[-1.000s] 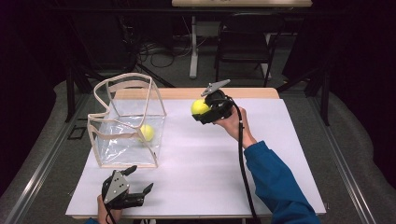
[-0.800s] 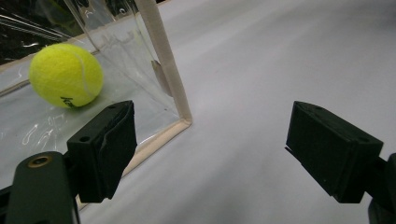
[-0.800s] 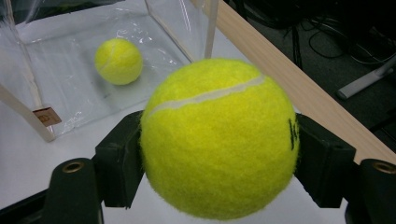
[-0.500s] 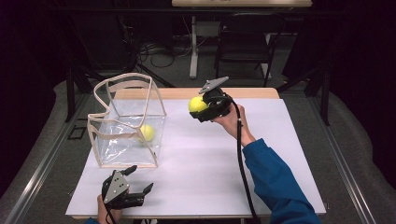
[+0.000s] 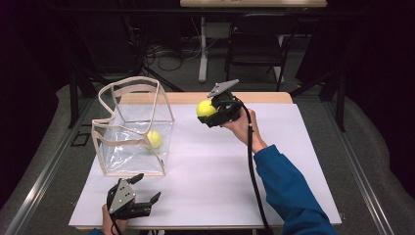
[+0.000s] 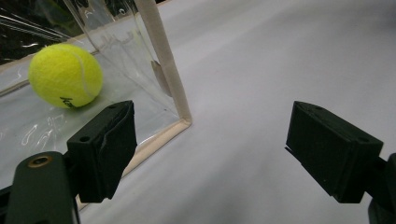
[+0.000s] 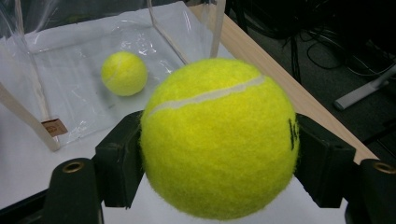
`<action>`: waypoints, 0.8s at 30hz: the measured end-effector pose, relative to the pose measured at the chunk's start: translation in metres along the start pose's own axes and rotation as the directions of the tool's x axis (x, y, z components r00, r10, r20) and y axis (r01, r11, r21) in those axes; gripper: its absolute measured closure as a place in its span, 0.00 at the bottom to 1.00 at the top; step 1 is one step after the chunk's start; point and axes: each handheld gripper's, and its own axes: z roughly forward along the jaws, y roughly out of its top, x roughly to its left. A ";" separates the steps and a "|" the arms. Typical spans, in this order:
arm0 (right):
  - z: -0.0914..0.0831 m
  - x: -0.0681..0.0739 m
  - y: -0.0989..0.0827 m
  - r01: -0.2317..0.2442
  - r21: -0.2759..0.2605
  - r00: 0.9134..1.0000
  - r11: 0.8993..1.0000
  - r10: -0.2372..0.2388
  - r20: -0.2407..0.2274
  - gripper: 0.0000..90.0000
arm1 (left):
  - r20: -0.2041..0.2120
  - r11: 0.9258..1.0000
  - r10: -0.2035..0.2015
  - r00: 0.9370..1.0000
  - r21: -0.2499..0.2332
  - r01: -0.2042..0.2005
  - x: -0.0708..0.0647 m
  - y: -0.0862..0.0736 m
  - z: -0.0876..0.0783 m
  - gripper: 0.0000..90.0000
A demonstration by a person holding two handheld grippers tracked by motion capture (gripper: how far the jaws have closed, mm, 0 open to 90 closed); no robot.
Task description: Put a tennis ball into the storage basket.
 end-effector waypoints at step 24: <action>-0.003 0.006 0.013 0.015 -0.031 1.000 0.999 -0.015 -0.002 0.29 | 0.003 1.000 -0.004 1.000 -0.007 0.004 0.000 0.000 -0.001 0.18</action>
